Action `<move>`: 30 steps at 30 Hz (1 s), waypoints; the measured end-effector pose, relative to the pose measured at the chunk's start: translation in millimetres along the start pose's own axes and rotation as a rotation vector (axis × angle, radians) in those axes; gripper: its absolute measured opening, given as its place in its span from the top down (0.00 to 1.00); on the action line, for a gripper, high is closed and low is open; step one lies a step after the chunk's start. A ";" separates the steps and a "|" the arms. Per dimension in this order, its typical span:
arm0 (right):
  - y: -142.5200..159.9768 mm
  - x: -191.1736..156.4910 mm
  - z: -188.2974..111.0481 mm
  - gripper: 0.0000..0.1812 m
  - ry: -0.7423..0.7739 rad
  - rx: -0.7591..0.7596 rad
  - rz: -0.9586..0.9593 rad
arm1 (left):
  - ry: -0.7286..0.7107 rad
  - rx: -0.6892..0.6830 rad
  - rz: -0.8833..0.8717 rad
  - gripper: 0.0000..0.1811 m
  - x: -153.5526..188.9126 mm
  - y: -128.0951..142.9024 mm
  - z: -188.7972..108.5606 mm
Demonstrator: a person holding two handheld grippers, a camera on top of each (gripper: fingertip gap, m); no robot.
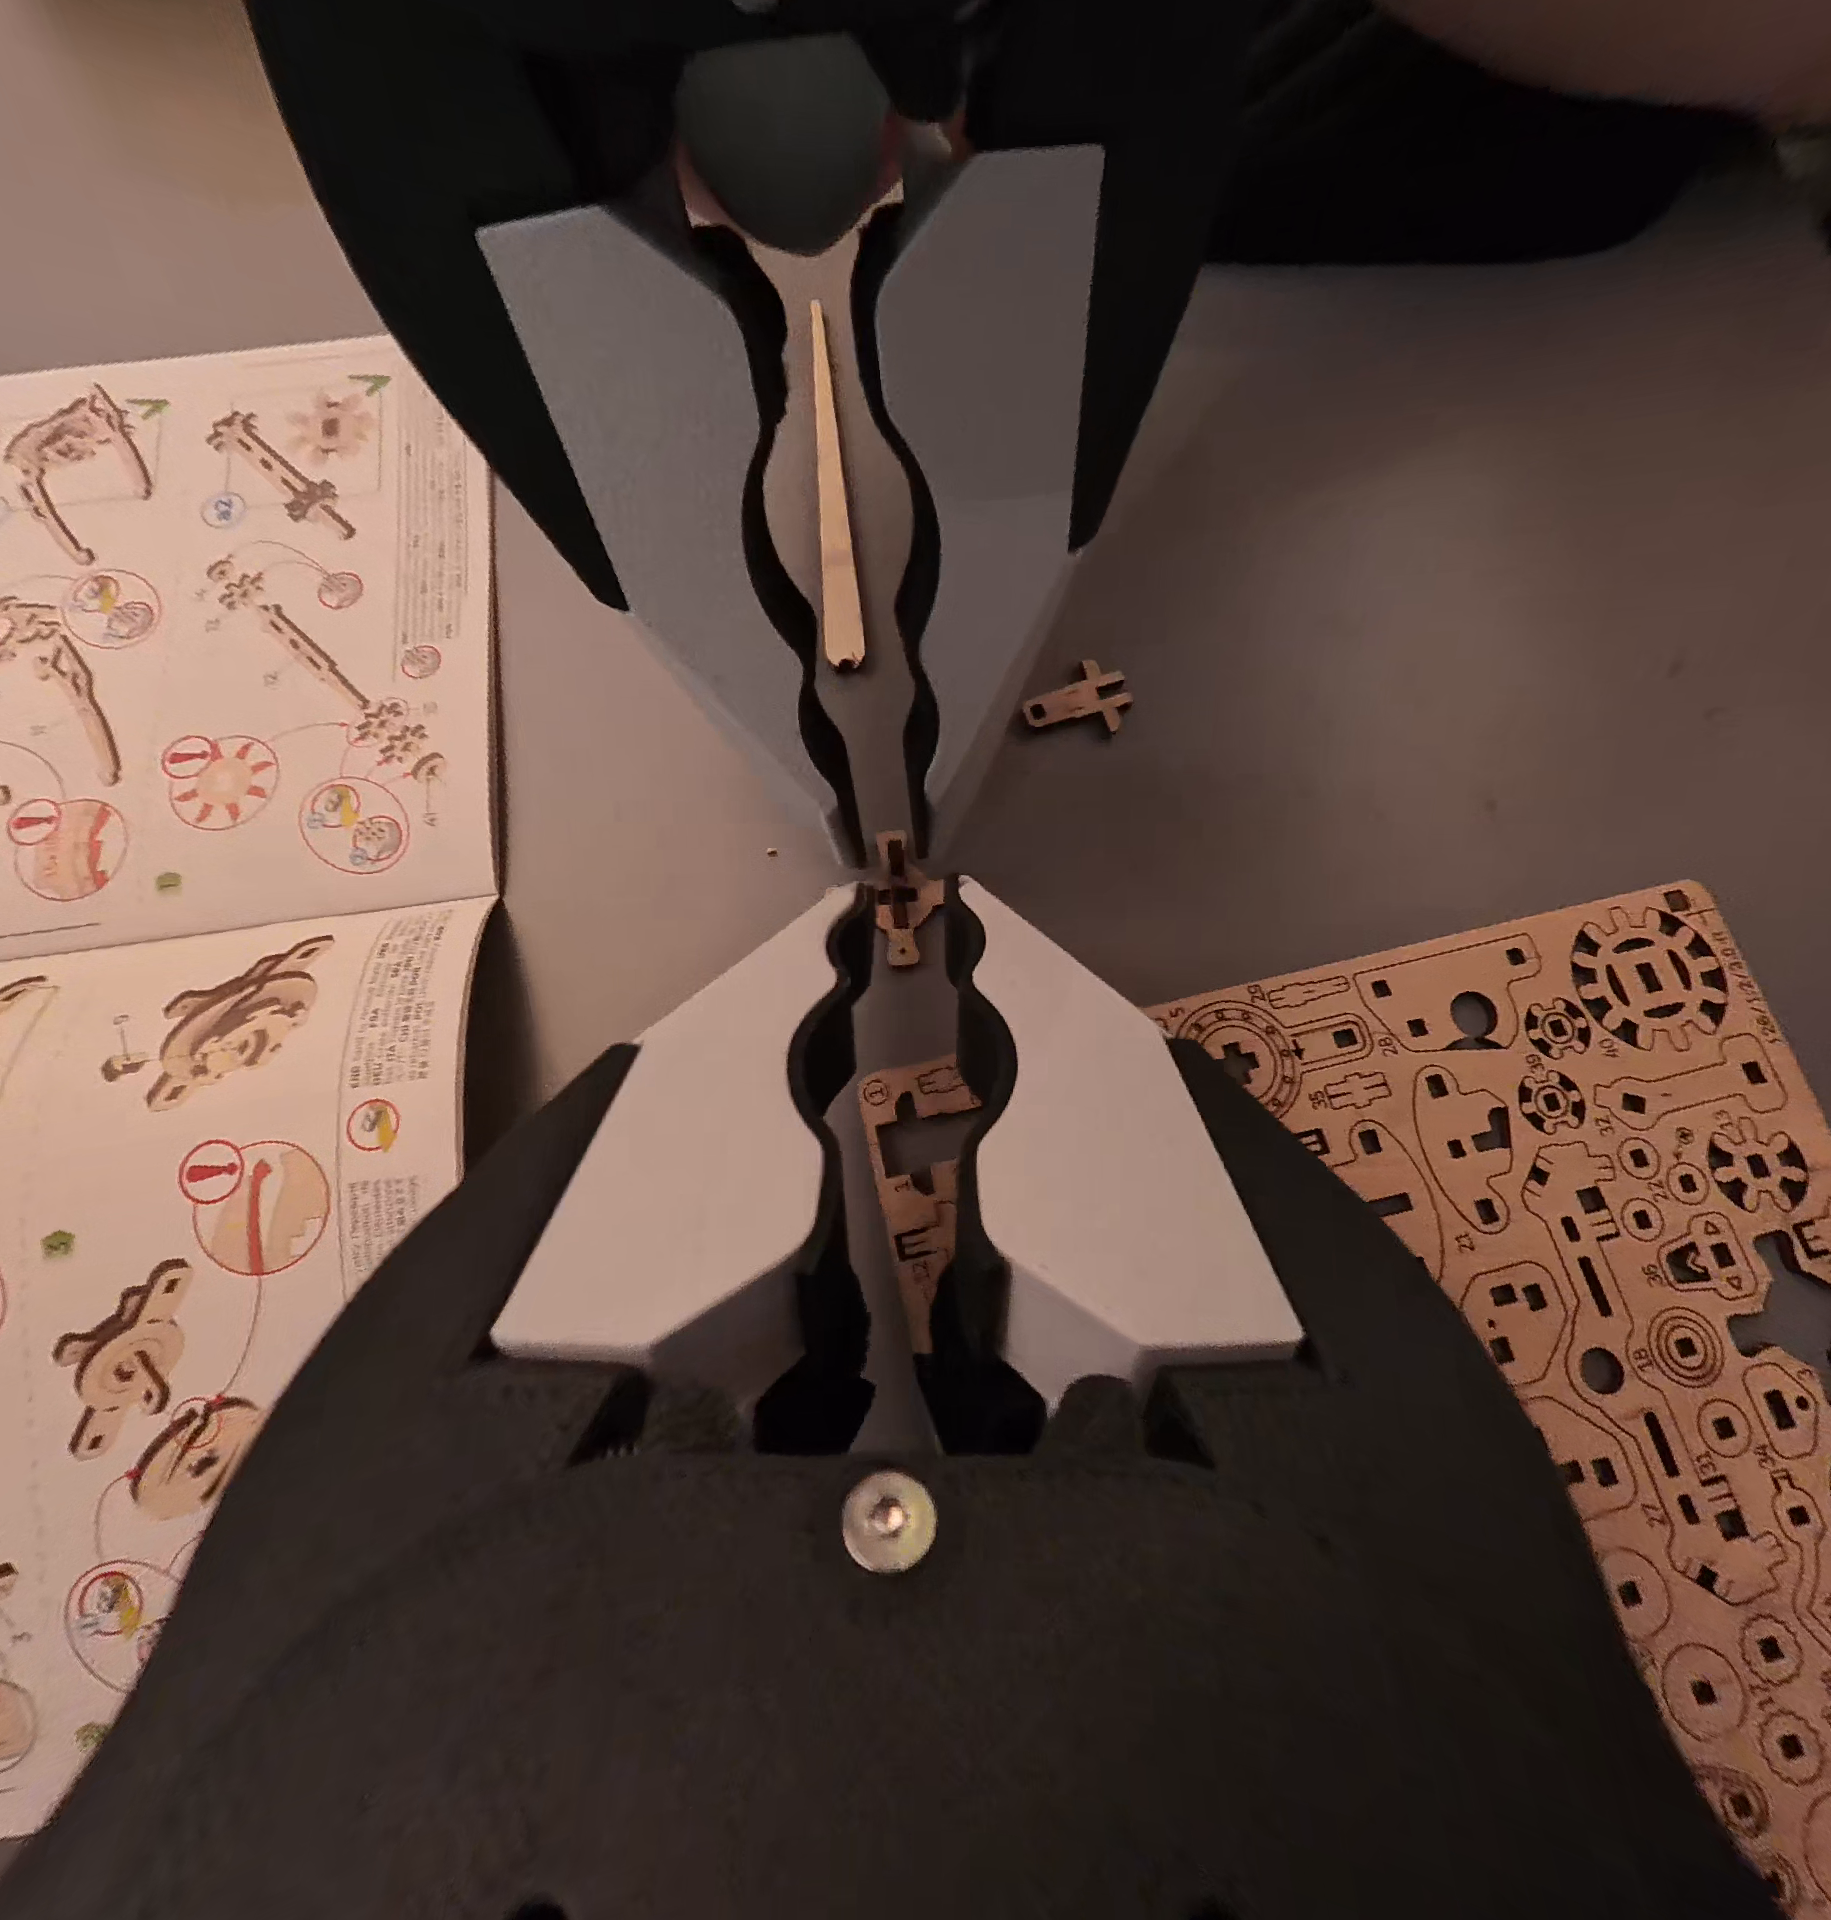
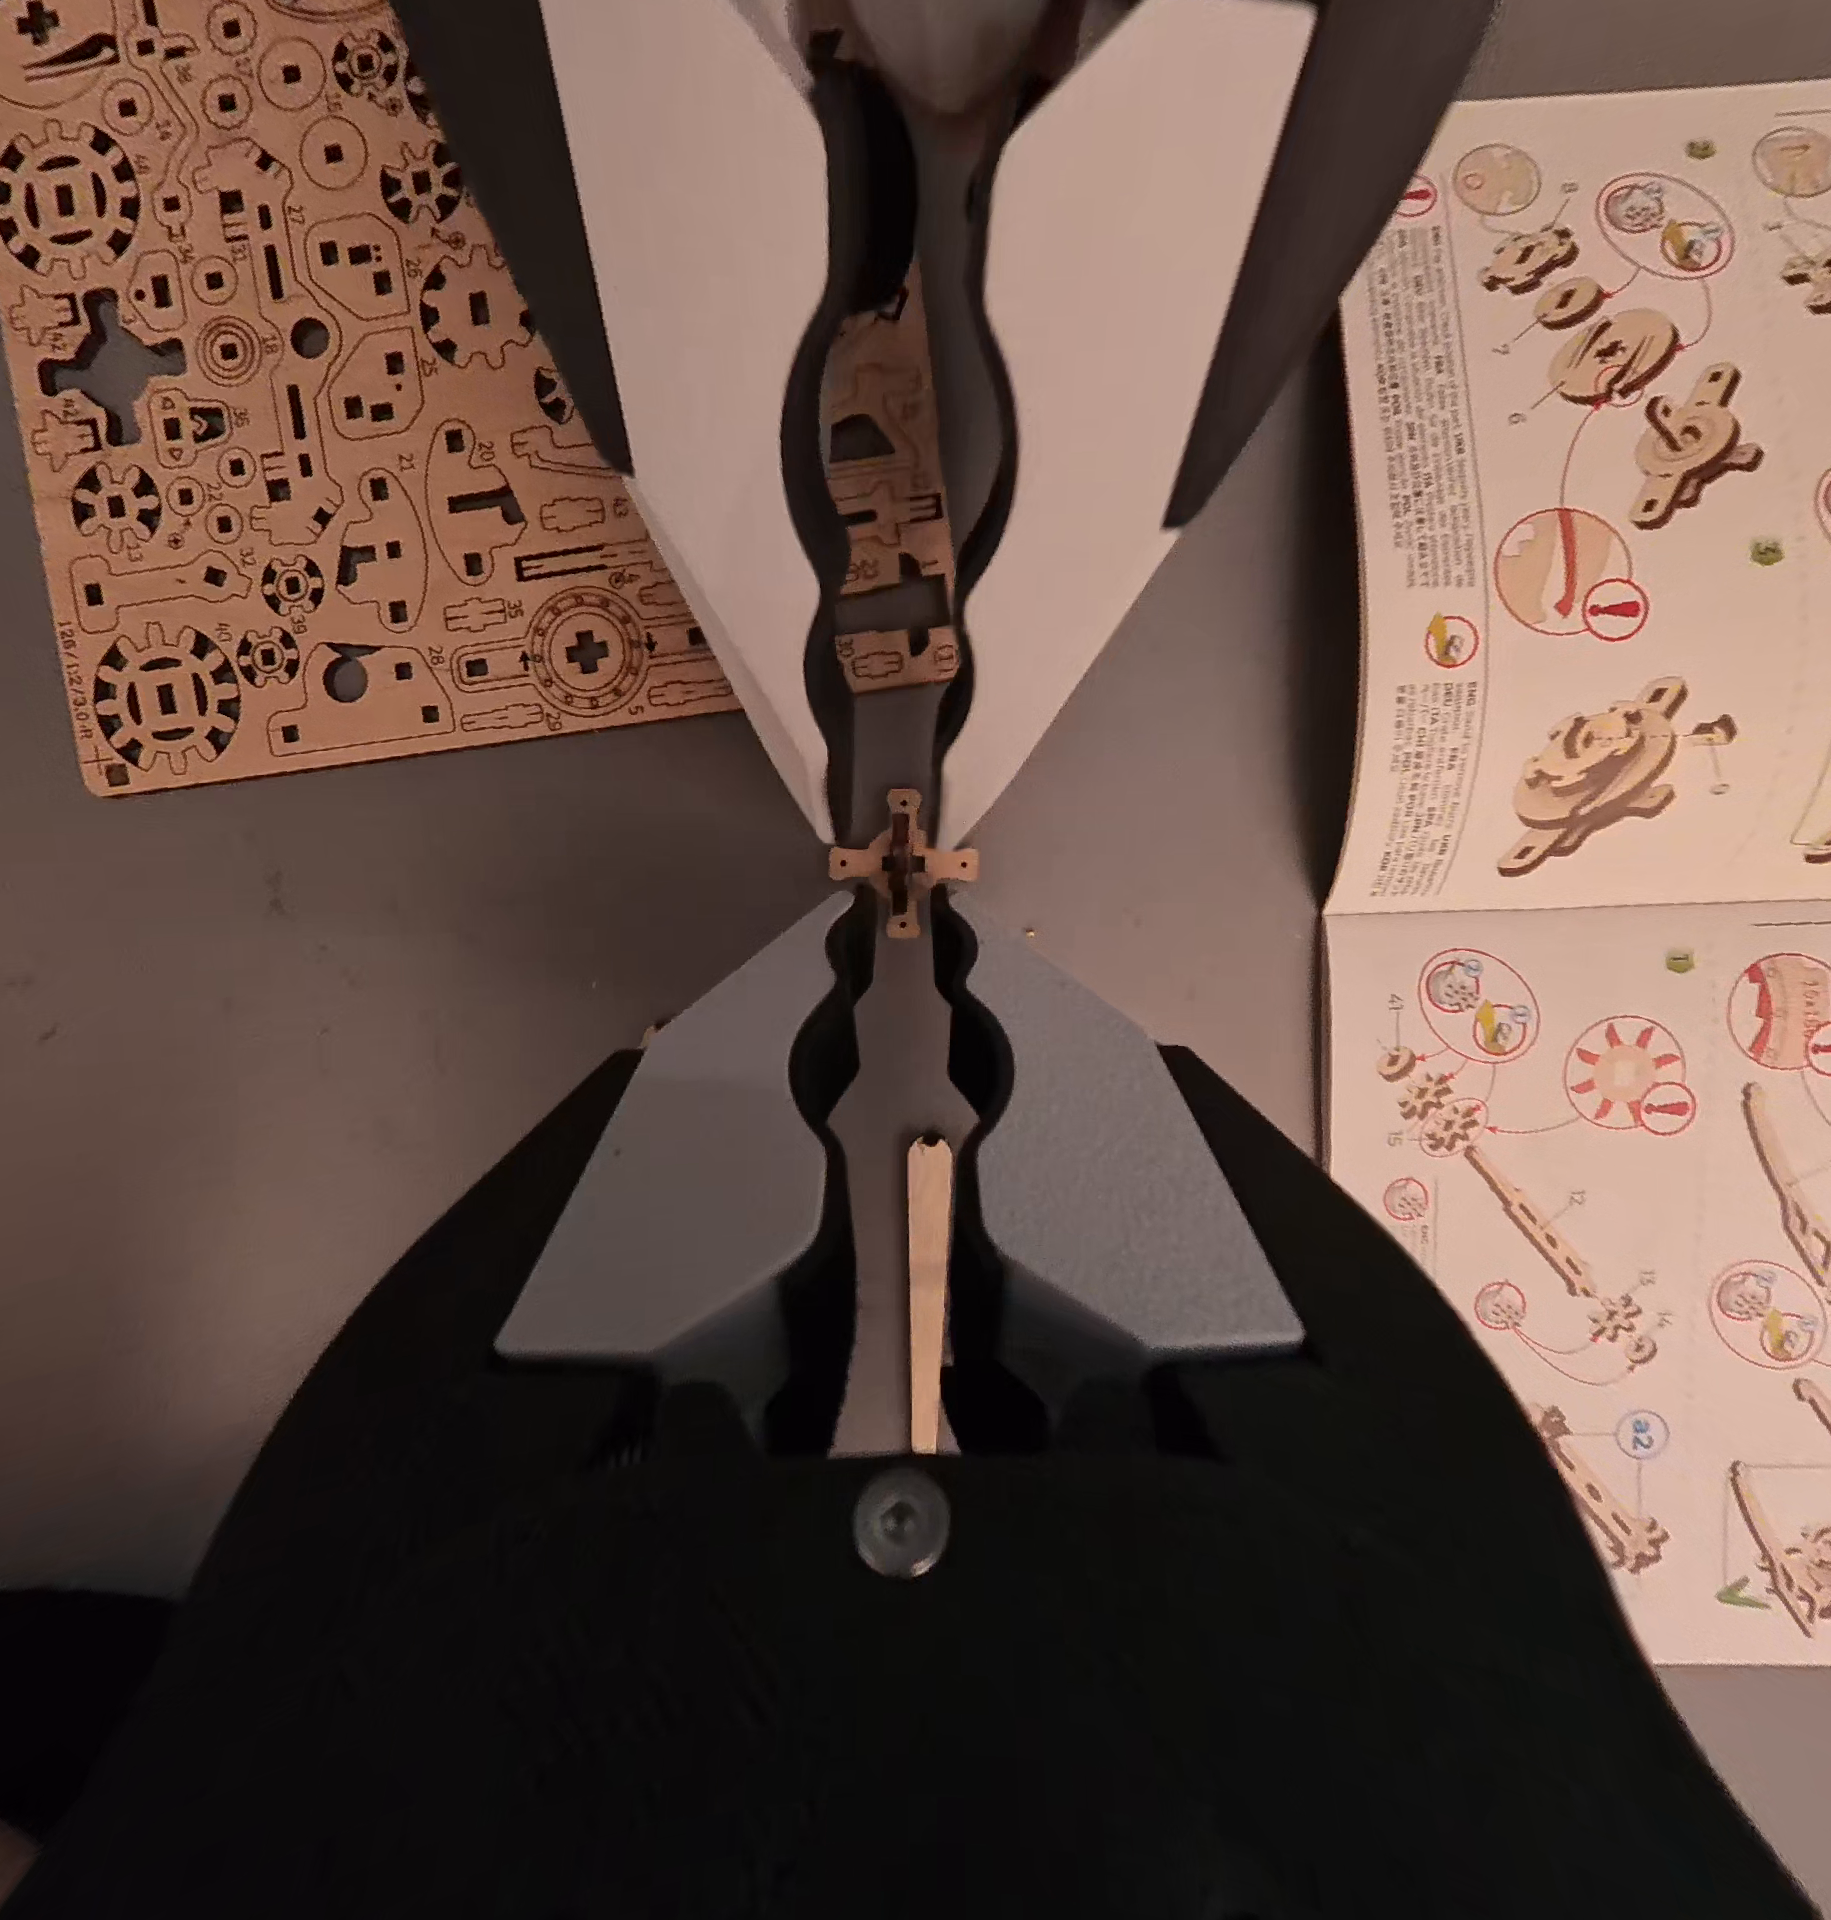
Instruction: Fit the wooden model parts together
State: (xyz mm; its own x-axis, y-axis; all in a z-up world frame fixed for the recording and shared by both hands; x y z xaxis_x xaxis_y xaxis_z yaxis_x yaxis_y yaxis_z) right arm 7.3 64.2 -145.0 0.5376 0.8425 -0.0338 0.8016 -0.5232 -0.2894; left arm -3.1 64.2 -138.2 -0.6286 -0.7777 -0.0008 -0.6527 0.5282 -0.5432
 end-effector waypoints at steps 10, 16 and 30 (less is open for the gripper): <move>-3.4 1.6 2.1 0.99 0.020 0.000 -0.004 | -0.025 -0.031 -0.016 0.99 -4.5 3.7 8.2; -2.7 2.2 2.0 0.99 0.033 -0.040 0.014 | -0.025 -0.030 -0.008 1.00 -5.5 3.7 8.7; -2.4 1.9 2.0 0.99 0.033 -0.055 0.031 | -0.004 0.000 -0.032 1.00 -5.2 -1.0 2.4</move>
Point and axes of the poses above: each gripper's, where its closed fingertips meet, z out along the fingers, y out of its underside, x = y × z across the jaws, the point moved 1 cm from there along -z, back along the fingers, and after that the axes turned 14 degrees about -x, right-handed, at the moved point
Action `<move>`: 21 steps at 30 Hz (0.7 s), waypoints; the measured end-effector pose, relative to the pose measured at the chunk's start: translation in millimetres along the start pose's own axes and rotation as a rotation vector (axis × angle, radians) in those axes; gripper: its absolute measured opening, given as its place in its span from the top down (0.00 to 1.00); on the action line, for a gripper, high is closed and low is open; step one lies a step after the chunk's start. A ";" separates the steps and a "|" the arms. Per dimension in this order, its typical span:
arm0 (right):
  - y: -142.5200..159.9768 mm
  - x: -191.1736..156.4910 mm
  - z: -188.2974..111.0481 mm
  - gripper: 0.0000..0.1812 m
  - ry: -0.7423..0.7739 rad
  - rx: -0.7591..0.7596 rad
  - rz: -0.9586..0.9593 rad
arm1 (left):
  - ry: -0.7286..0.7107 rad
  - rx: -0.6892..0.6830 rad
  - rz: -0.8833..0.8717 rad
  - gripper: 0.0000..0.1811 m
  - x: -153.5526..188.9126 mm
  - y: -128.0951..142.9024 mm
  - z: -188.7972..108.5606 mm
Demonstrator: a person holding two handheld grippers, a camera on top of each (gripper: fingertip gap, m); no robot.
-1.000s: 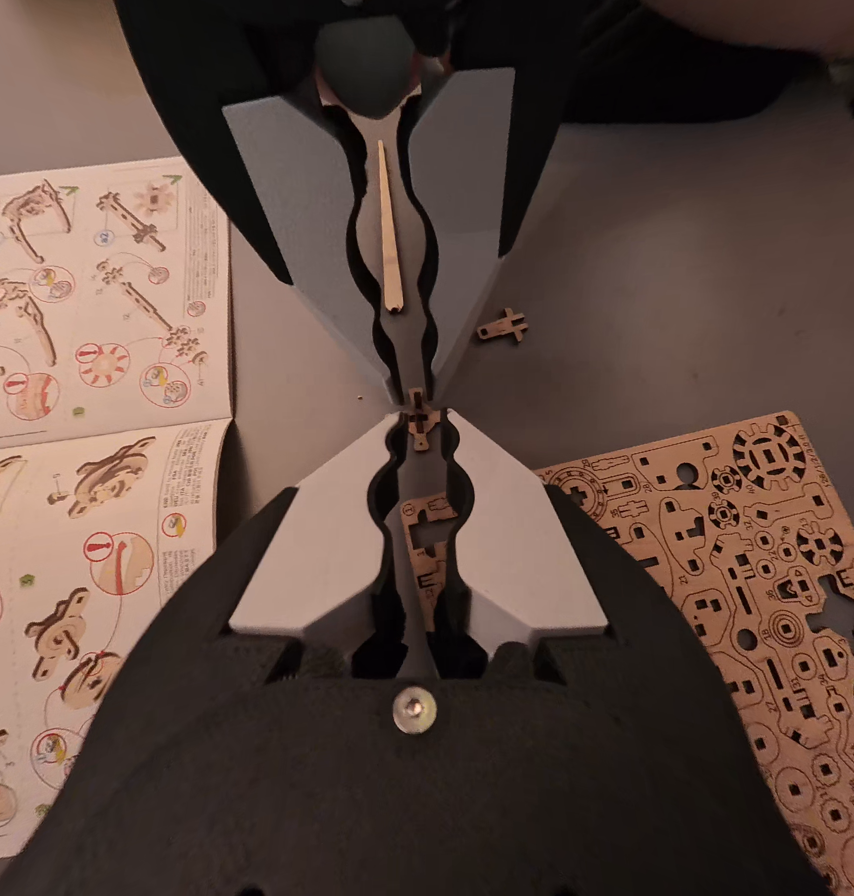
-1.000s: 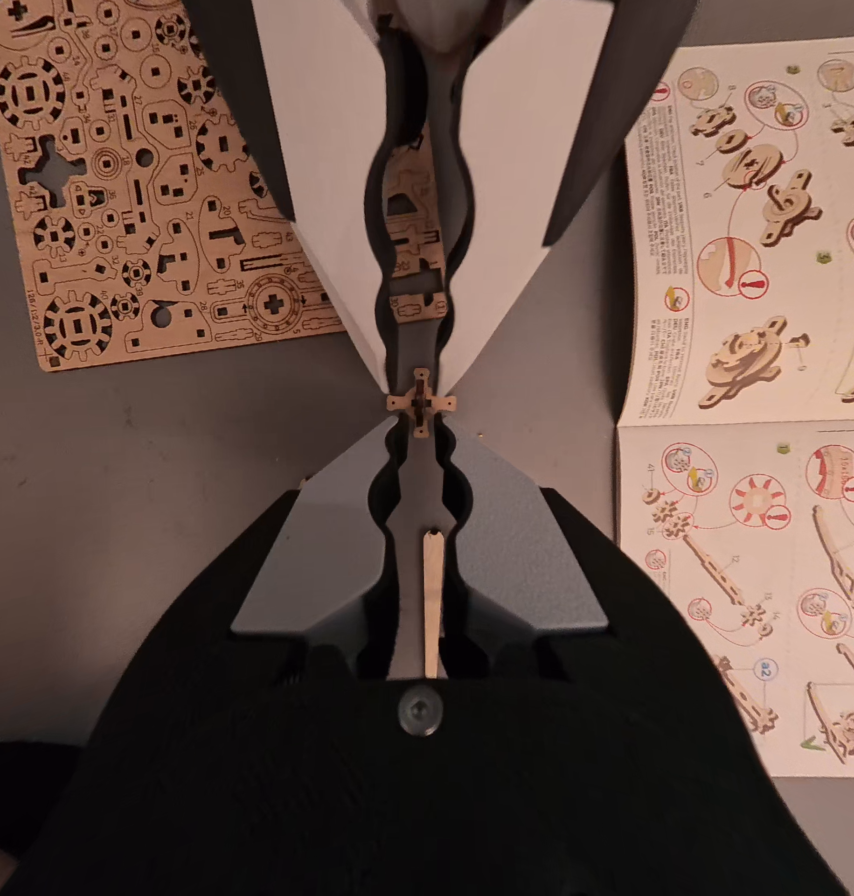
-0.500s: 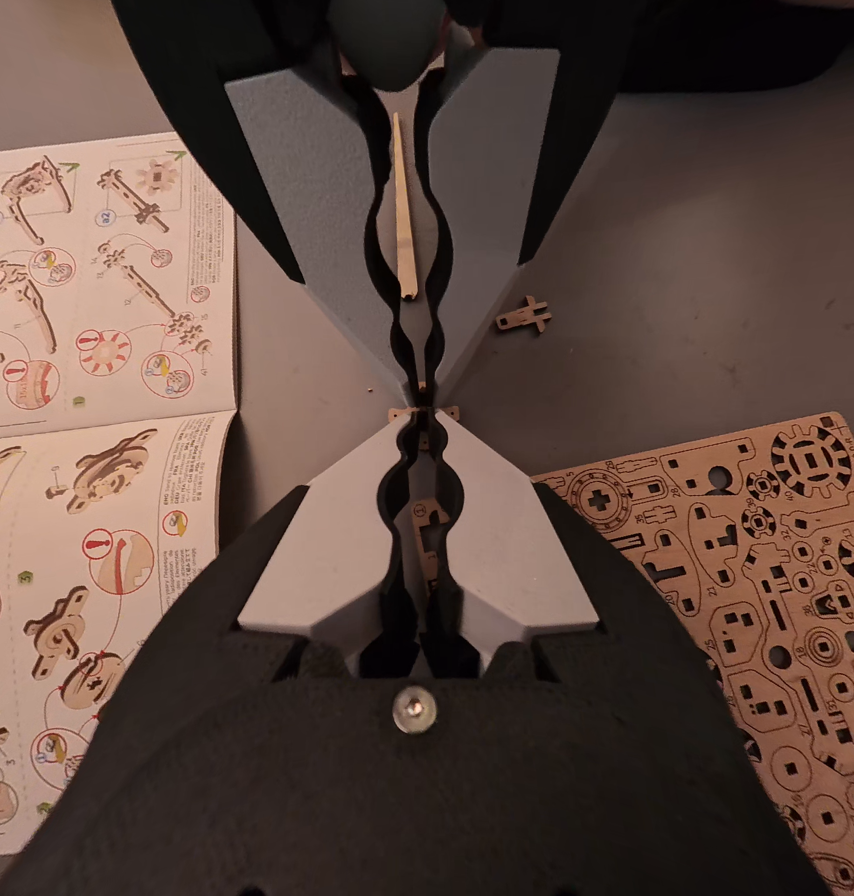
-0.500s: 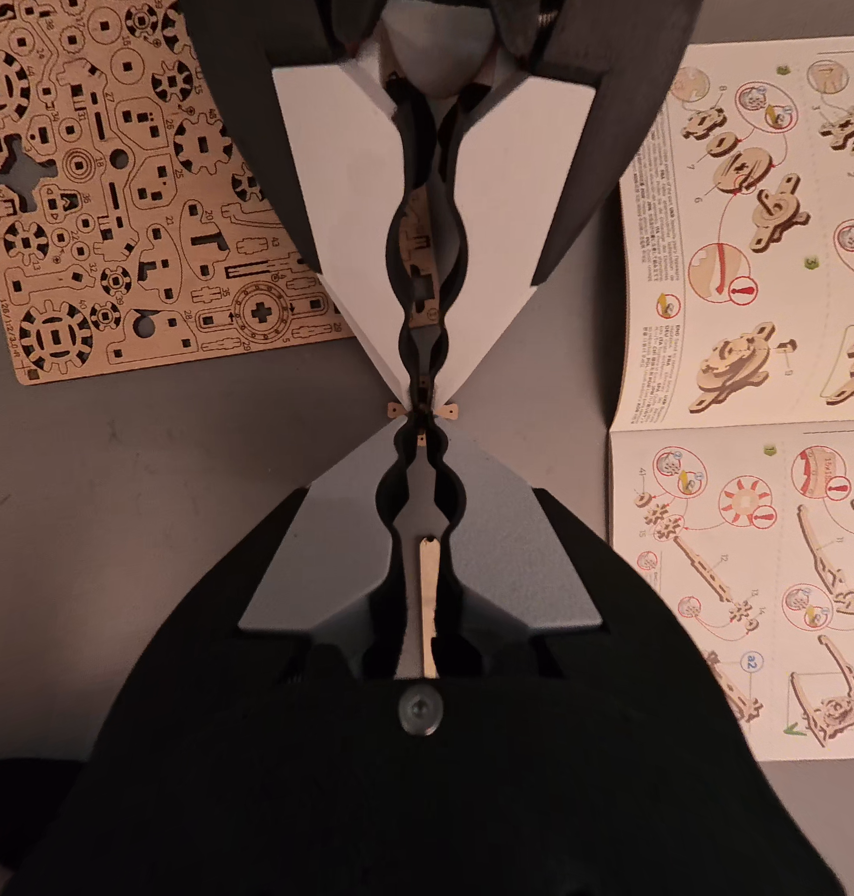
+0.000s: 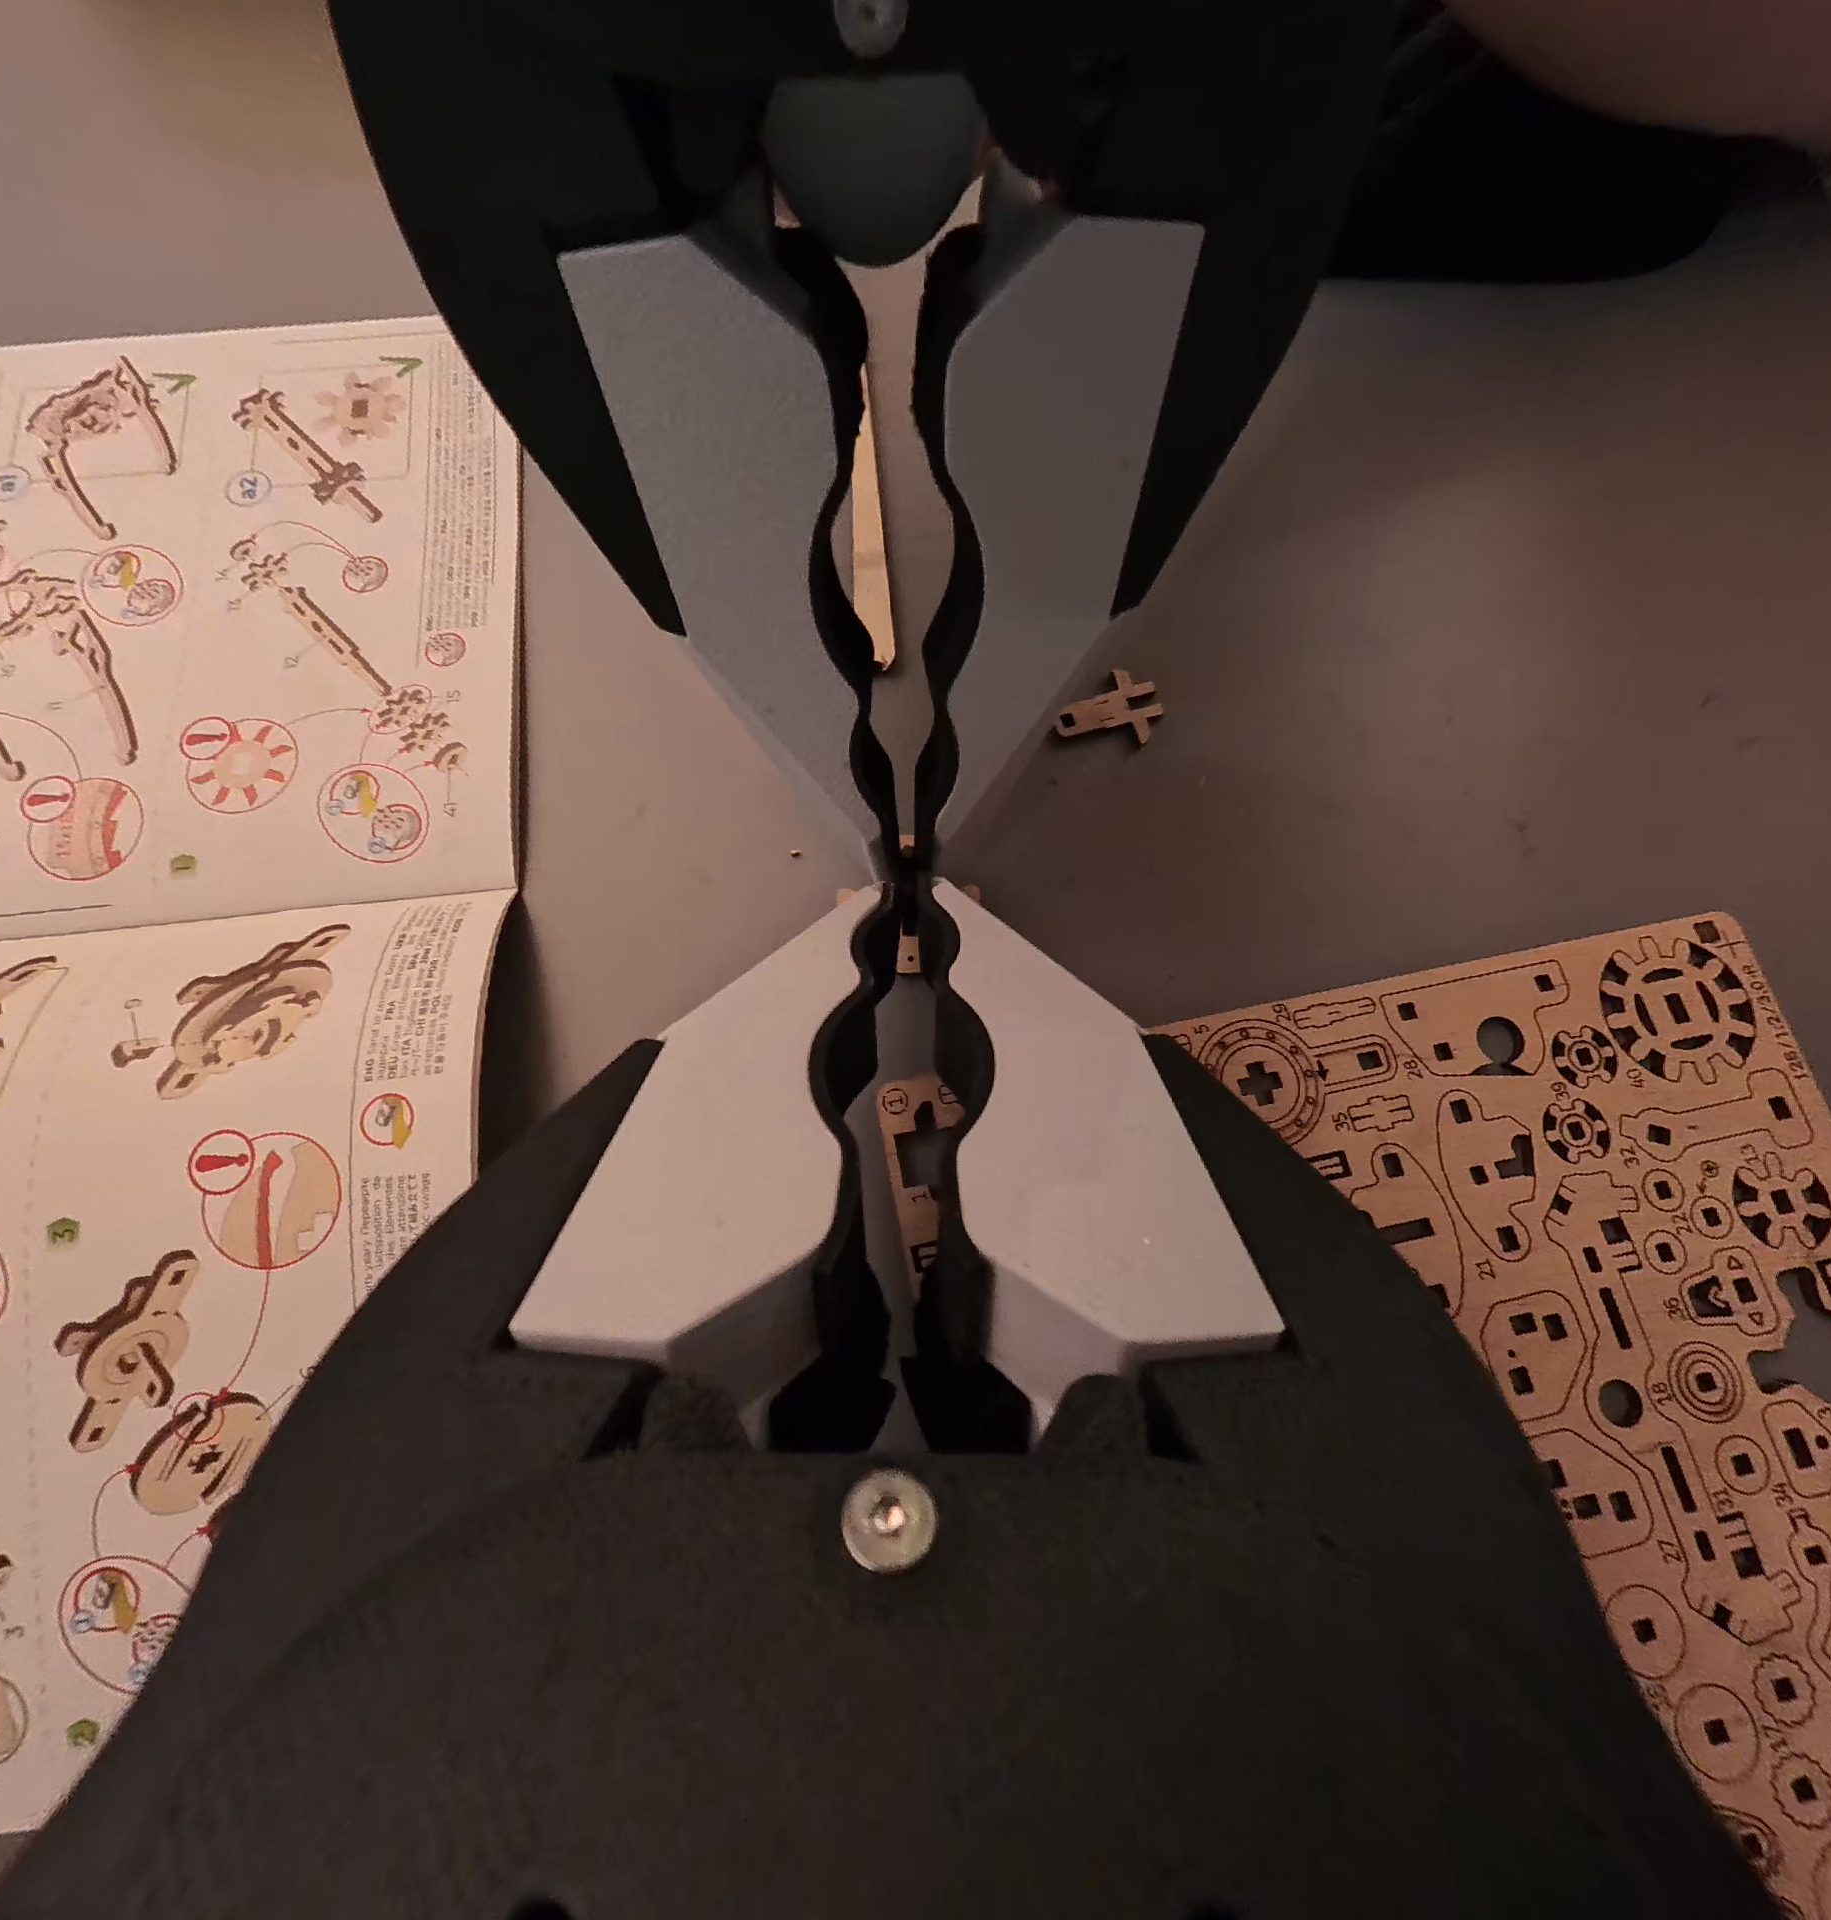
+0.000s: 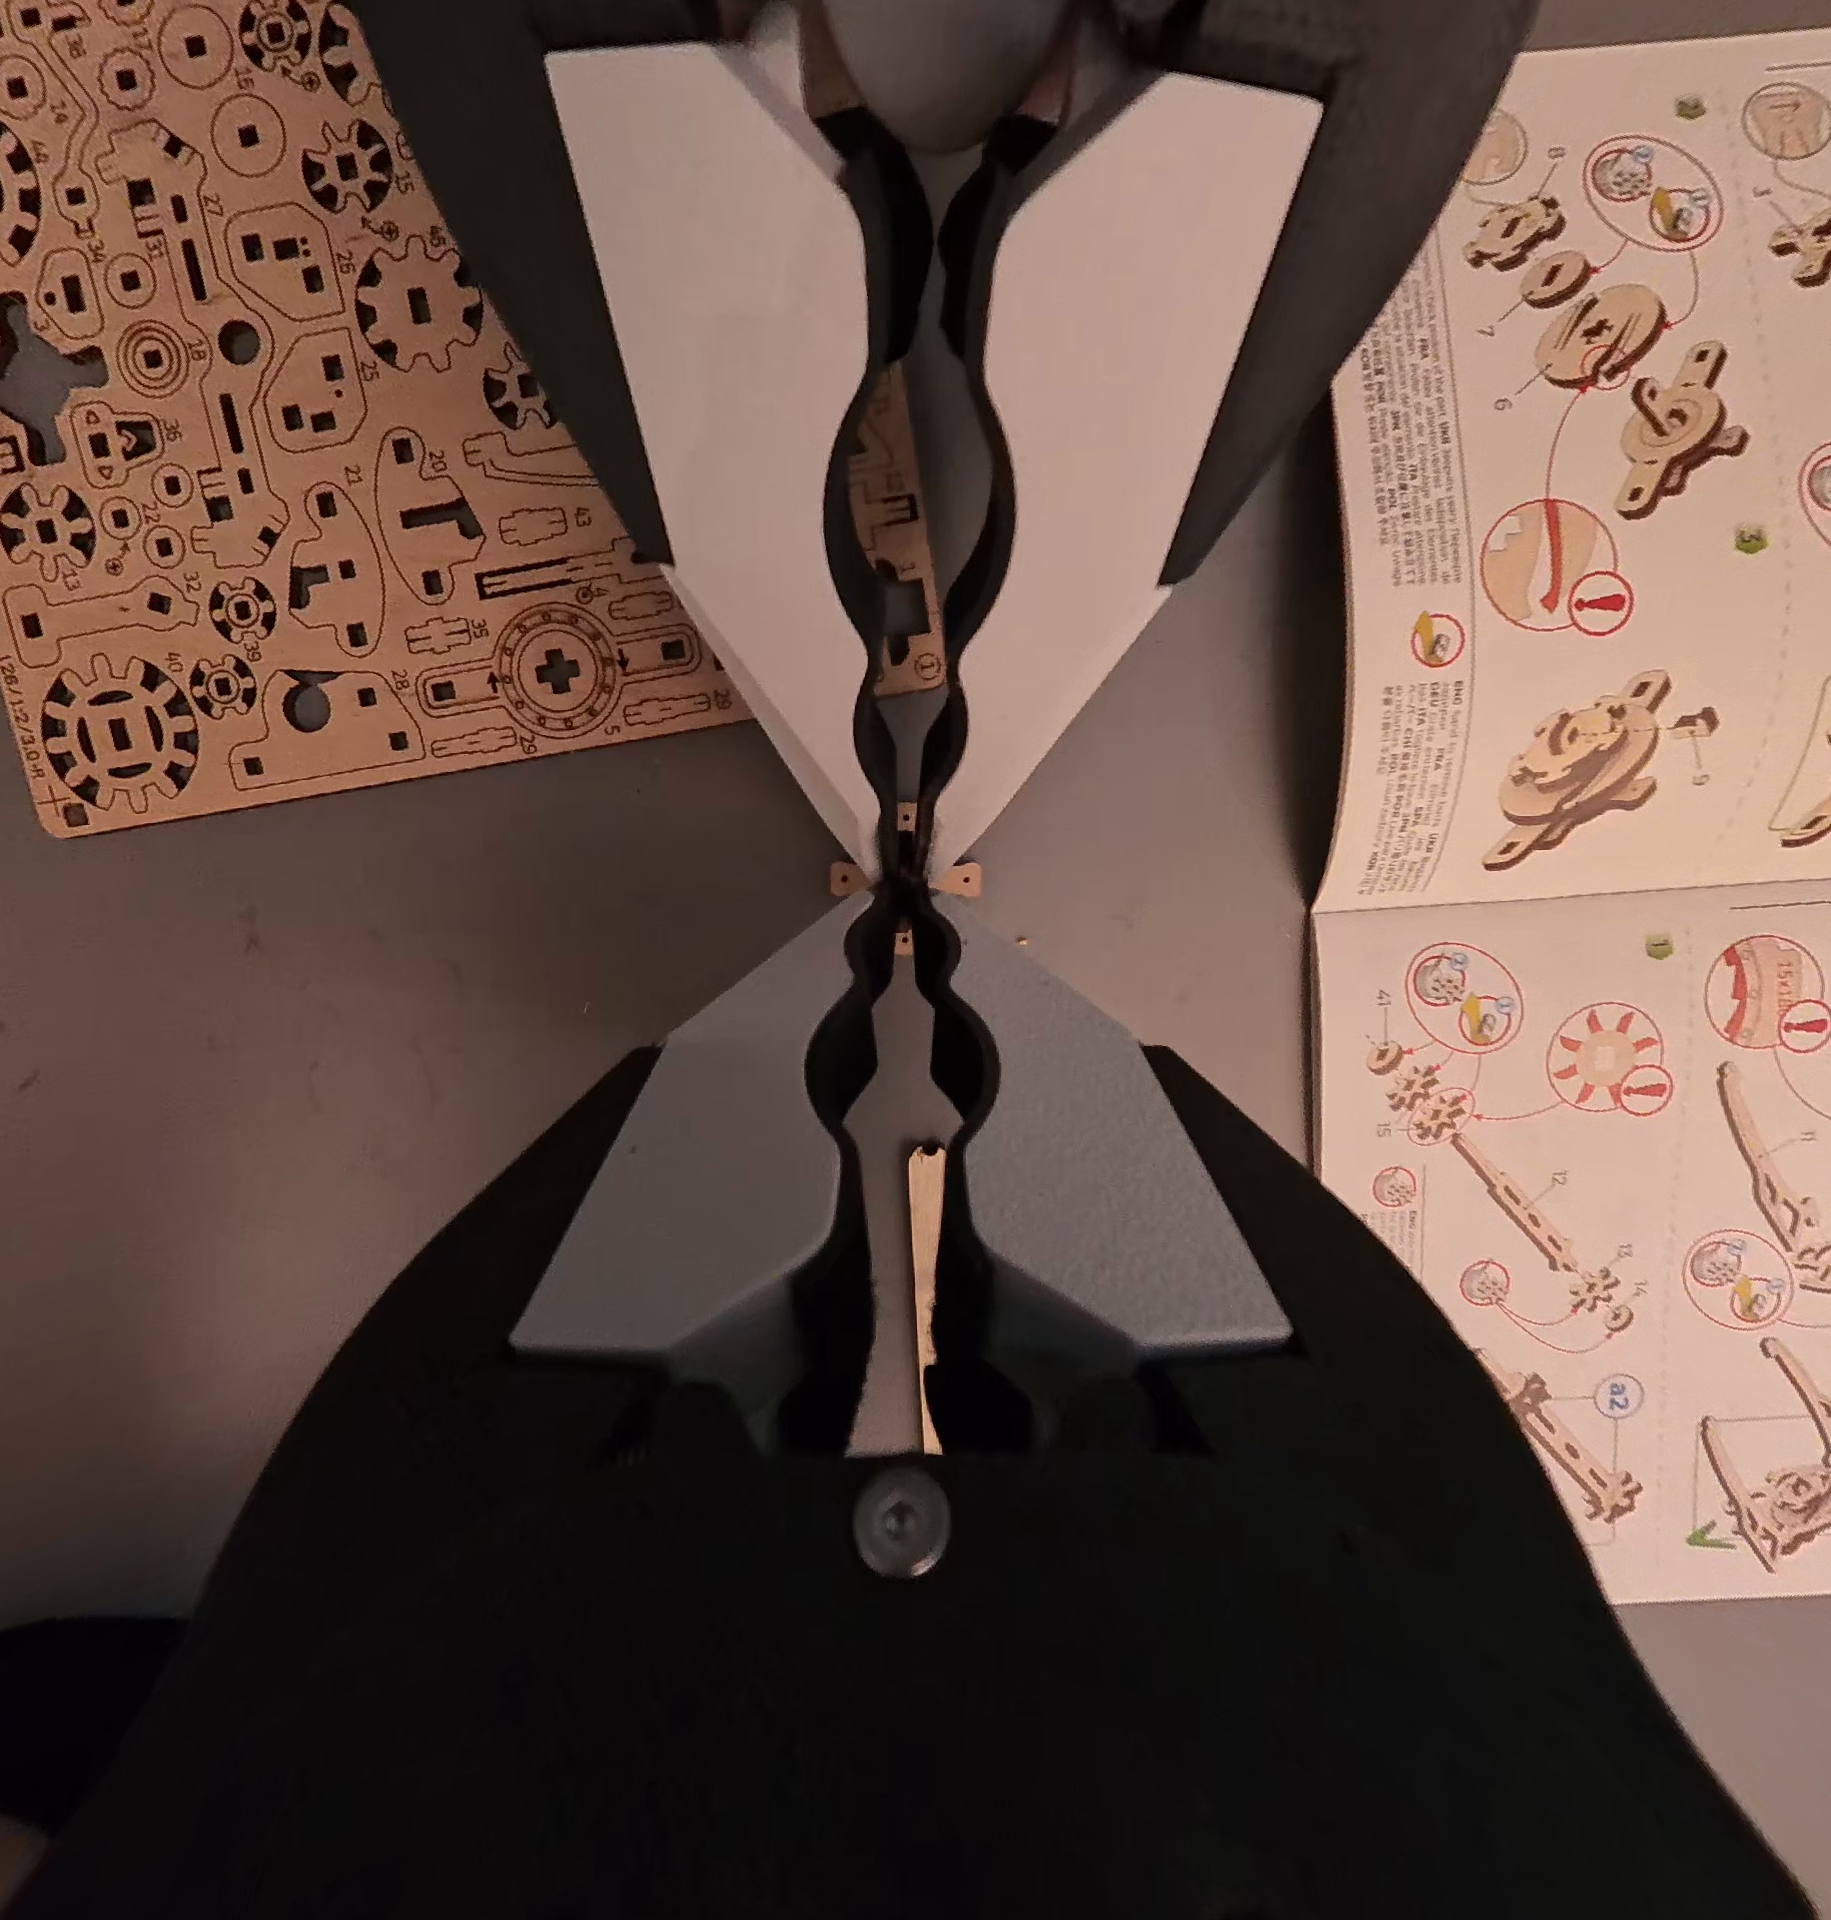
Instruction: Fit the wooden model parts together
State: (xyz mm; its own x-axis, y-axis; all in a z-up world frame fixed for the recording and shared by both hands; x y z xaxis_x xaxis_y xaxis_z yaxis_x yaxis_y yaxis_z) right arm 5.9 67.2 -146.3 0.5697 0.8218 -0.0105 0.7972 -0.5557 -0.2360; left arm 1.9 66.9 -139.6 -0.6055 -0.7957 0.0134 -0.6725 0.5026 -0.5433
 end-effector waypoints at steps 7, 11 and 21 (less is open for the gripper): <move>-0.4 0.5 0.2 0.99 0.006 -0.003 0.002 | -0.009 -0.013 0.012 1.00 -0.6 2.6 0.2; -0.4 0.7 0.2 0.99 0.004 -0.001 0.006 | -0.014 -0.012 0.019 1.00 -0.7 2.9 0.4; -0.3 1.2 0.2 0.99 -0.001 0.002 0.014 | -0.029 -0.016 0.030 1.00 -0.7 2.5 0.6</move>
State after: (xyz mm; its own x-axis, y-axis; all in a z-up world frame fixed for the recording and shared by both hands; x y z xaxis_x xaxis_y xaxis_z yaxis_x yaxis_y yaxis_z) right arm 6.3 68.4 -146.4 0.5808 0.8139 -0.0151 0.7886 -0.5671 -0.2377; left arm 0.9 68.6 -141.5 -0.6131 -0.7895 -0.0277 -0.6607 0.5316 -0.5301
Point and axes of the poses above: each gripper's, where its closed fingertips meet, z out along the fingers, y out of its underside, x = y × z across the jaws, the point moved 1 cm from there along -z, back along the fingers, and after that the axes turned 14 degrees about -x, right-handed, at the moved point
